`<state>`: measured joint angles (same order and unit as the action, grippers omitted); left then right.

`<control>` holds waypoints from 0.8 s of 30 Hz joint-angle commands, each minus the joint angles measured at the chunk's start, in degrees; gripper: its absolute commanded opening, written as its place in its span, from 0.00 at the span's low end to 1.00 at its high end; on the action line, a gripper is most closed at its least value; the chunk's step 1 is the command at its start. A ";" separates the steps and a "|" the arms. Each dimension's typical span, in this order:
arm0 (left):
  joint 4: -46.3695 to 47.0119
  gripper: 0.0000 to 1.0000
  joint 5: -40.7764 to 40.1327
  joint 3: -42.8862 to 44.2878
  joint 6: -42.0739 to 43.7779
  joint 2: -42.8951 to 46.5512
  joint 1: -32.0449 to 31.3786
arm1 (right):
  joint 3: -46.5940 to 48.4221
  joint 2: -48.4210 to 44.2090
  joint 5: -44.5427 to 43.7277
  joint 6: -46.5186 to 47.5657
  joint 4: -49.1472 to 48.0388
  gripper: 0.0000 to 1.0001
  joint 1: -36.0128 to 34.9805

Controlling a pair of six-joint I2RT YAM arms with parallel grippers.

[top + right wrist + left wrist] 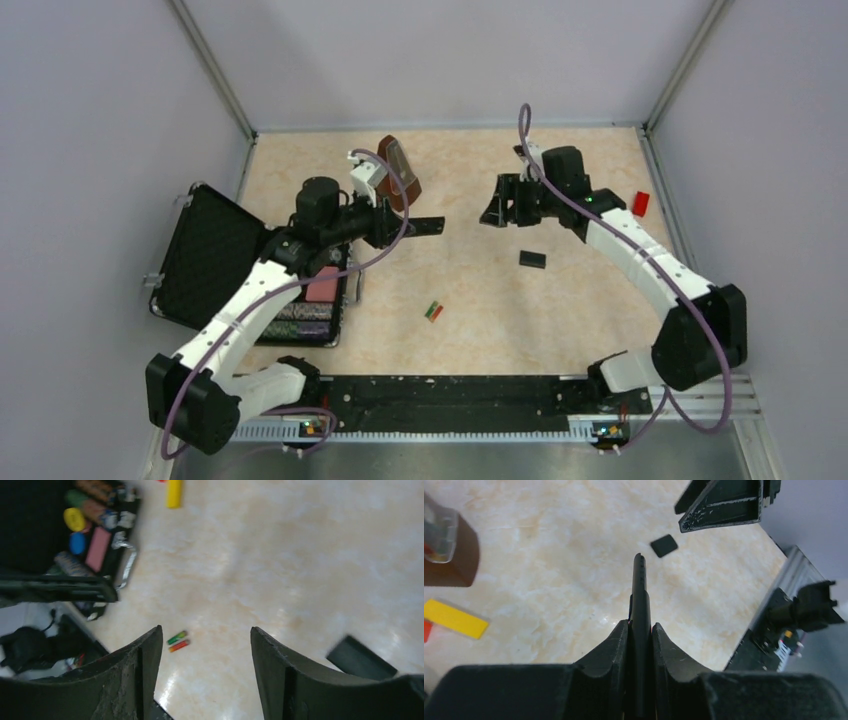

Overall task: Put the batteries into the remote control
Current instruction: Move the battery cover to the center of the board, then adjust the remote control.

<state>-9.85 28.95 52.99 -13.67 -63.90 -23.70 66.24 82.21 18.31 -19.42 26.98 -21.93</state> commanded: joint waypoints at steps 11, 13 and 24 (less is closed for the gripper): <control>-15.75 0.00 33.28 16.62 5.95 -3.29 0.41 | 6.12 -7.97 44.89 11.38 -7.88 0.81 -4.25; -15.55 0.00 33.77 17.37 5.66 -3.65 0.41 | 7.58 -6.95 46.36 13.17 -6.16 0.81 -6.17; -15.28 0.00 37.08 19.22 5.59 -4.68 0.42 | 11.05 -2.17 47.70 17.23 3.11 0.60 -11.05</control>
<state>-26.00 62.00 69.47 -8.86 -68.14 -23.64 73.95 78.56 64.75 -6.00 26.41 -31.05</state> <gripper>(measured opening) 0.231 0.632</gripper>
